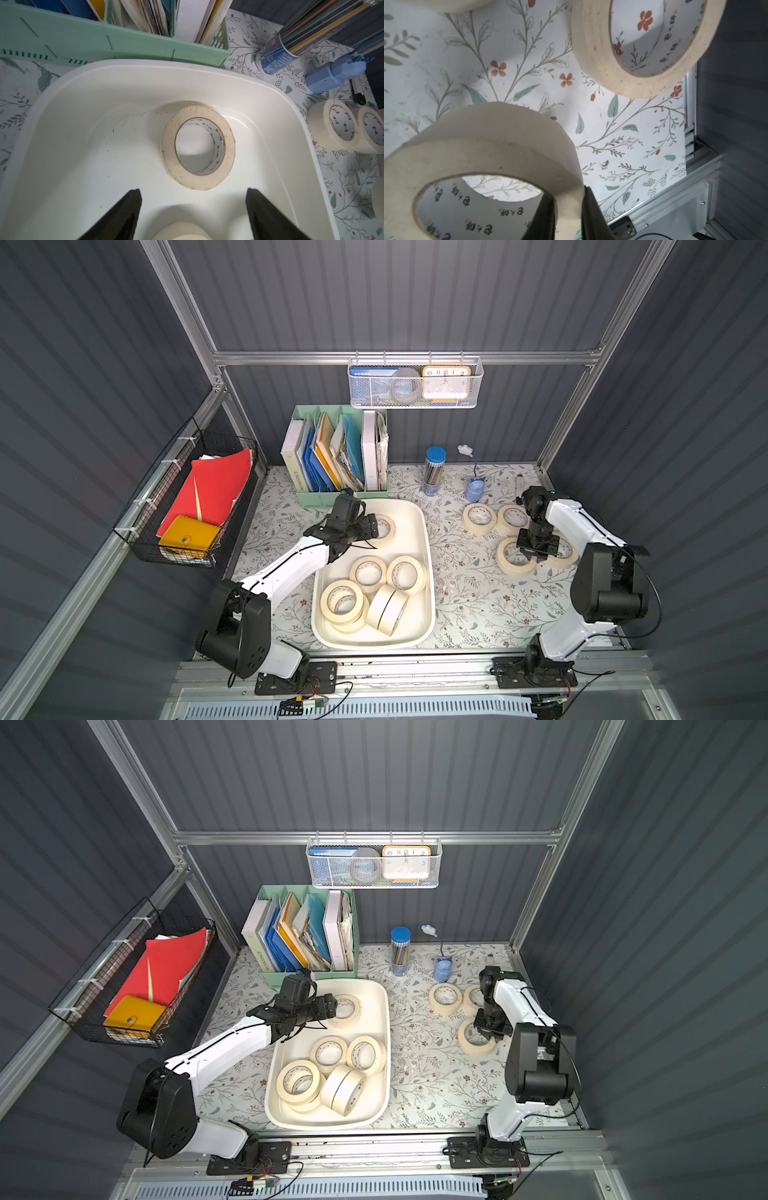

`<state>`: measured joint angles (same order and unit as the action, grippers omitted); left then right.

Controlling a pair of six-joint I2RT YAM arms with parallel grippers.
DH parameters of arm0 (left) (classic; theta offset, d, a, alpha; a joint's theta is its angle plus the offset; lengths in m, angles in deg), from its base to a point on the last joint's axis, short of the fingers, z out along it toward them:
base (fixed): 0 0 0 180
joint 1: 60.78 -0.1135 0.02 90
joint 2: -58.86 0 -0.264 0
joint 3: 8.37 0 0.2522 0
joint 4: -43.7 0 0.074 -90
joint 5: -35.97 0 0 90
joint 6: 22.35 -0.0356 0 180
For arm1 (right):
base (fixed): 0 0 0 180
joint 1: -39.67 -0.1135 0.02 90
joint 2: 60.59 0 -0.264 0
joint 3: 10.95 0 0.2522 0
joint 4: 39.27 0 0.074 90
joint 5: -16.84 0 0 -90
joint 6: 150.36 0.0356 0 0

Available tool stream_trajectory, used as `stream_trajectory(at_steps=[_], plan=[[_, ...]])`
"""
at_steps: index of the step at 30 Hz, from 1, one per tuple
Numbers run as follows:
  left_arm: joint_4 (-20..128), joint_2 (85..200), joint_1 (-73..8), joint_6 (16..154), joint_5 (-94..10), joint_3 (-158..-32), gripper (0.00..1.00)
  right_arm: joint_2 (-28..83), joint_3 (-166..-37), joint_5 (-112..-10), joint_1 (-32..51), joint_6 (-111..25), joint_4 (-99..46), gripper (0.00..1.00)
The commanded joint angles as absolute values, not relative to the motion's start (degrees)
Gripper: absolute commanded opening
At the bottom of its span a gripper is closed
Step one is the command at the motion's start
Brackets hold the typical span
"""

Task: Take out the art tape in the storage box
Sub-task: Place the art tape at the center of the board.

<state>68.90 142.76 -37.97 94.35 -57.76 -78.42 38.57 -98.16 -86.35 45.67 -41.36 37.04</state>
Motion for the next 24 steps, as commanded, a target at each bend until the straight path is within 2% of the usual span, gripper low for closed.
stream_trajectory(at_steps=[1, 7, 16, 17, 18, 20, 22, 24], plan=[[67.44, 143.20, -38.86, 94.97, -59.20, -77.34, 0.85, 41.52, -101.78, -86.98, 46.64, -40.39, 34.89, 0.00], [65.65, 145.30, -40.01, 94.97, -57.61, -76.88, 0.84, 46.47, -103.37, -87.91, 48.69, -40.85, 33.25, 0.00], [64.43, 148.13, -40.56, 94.81, -56.23, -77.43, 0.84, 46.66, -100.46, -88.17, 50.61, -41.77, 31.01, 0.00], [64.32, 148.37, -40.56, 94.88, -56.14, -77.41, 0.85, 46.18, -100.26, -87.71, 50.49, -41.95, 31.05, 0.03], [64.27, 148.59, -40.56, 94.88, -56.07, -77.41, 0.85, 45.26, -100.14, -87.54, 50.48, -42.08, 30.84, 0.17], [64.23, 148.83, -40.56, 95.02, -55.95, -77.50, 0.86, 43.45, -100.36, -87.63, 50.53, -42.35, 31.24, 0.37], [63.99, 149.03, -40.56, 95.20, -55.79, -77.50, 0.86, 41.38, -101.03, -87.20, 50.43, -42.52, 32.35, 0.46], [63.73, 149.28, -40.56, 95.58, -55.41, -77.50, 0.86, 38.52, -101.50, -86.22, 49.83, -42.79, 33.41, 0.49]])
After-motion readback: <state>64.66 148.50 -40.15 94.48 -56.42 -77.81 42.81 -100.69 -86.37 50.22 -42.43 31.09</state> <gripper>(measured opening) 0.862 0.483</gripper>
